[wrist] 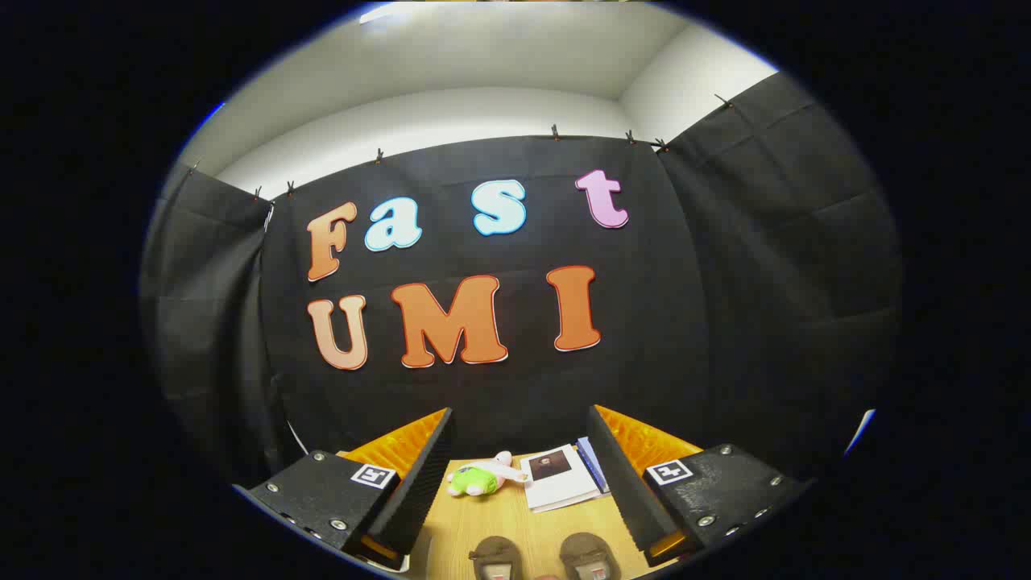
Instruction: Open the storage box then place both shoes into the box .Put the left shoe in first, then the right shoe, with the right side of both shoes facing outward in a uniform manner.
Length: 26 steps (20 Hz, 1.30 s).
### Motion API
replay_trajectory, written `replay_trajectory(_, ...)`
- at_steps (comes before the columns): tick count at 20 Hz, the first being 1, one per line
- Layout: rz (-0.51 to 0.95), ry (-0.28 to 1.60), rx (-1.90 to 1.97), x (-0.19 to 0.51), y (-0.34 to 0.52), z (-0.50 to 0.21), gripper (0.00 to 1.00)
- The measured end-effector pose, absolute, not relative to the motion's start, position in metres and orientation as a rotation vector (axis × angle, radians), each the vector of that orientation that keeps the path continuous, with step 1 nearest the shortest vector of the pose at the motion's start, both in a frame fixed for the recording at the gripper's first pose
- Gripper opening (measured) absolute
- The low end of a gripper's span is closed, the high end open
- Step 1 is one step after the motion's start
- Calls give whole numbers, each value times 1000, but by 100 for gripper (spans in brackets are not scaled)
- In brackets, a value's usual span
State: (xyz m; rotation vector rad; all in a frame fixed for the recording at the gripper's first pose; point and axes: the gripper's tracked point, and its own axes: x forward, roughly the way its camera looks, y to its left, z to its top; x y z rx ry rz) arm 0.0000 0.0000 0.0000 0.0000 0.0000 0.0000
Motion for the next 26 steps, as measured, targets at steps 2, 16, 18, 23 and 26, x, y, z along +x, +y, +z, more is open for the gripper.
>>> replay_trajectory(2,-11,-5,-29,3,-4,5,97)
replay_trajectory(16,56,41,-68,19,19,-14,97)
replay_trajectory(18,67,53,-70,25,20,-20,97)
replay_trajectory(23,165,104,-45,36,43,-42,97)
replay_trajectory(26,220,191,-69,44,52,-68,98)
